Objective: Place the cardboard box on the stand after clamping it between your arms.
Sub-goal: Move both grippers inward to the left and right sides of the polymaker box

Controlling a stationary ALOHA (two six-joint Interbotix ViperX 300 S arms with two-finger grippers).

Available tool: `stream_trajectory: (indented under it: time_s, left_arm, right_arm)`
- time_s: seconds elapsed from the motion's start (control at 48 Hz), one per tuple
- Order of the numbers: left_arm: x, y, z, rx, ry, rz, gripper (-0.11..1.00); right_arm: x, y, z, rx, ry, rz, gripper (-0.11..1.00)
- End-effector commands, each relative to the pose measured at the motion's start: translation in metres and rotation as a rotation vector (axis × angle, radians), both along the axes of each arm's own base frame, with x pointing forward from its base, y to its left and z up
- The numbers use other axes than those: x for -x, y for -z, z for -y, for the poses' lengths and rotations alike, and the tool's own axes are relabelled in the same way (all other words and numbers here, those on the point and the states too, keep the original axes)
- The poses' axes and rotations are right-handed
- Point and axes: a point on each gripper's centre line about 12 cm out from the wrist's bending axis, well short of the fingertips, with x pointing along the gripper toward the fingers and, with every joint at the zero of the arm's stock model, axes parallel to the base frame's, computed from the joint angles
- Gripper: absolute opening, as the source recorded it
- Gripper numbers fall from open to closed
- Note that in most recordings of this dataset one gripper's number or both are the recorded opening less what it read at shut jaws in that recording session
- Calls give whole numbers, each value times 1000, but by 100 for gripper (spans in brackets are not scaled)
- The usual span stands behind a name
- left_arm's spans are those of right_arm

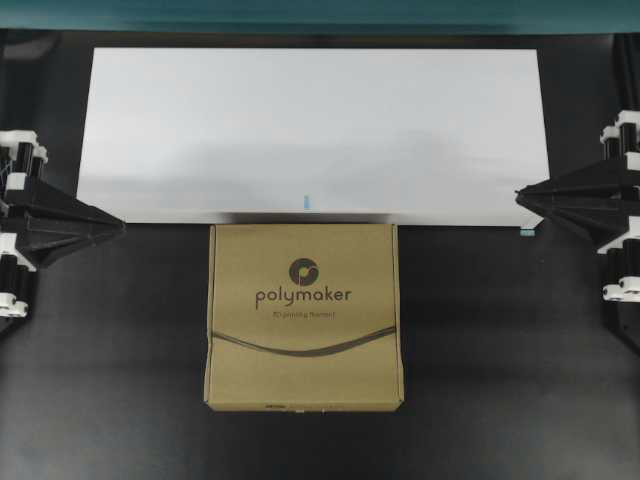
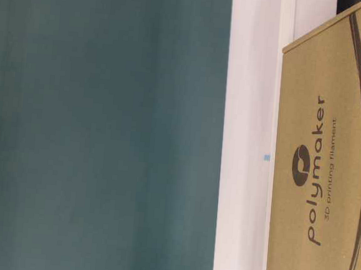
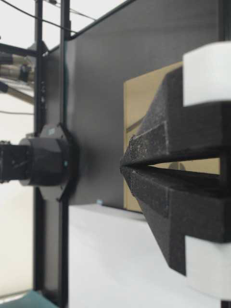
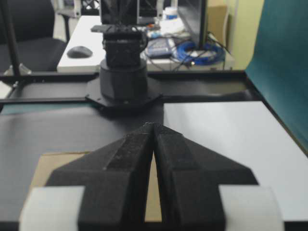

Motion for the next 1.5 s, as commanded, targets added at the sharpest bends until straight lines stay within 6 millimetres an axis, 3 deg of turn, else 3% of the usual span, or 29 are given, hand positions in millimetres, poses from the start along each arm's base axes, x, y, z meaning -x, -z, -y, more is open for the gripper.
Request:
stream_trajectory:
  time_s: [0.0,0.063,0.104,0.229,0.625,0.855,0.98,1.105,1.251,1.334,1.376,1.48]
  left_arm:
    - [-7,9,4,-5,21,-98,5]
    - [-8,15,5,15,27,-183,10]
    - [-9,16,6,32,29,-235,7]
    - [-10,18,9,42,35,-350,0]
    - [-32,68,31,-4,105,-737,0]
    - [-49,96,38,-20,112,-904,1]
    - [-58,105,39,-11,104,-954,2]
    - [-63,114,40,-11,101,-986,19]
    - [-70,128,42,-11,100,-1012,62]
    - [-76,135,42,-5,96,-1022,83]
    - [-78,138,41,-2,91,-1028,85]
    - [-85,148,41,-1,84,-1058,81]
  right_arm:
    - [-3,9,-2,-12,-8,-34,2]
    - [-5,19,-3,-41,-12,-94,8]
    - [-6,27,-4,-62,-15,-153,11]
    - [-12,50,-12,-128,-47,-349,1]
    - [-27,110,-51,-106,-150,-836,1]
    - [-42,127,-53,-70,-135,-982,1]
    - [-48,132,-54,-56,-129,-1018,10]
    - [-52,142,-51,-59,-110,-1057,33]
    - [-63,153,-48,-54,-94,-1077,70]
    - [-71,159,-45,-46,-85,-1074,83]
    - [-75,162,-44,-41,-82,-1073,83]
    - [-85,172,-41,-28,-76,-1075,82]
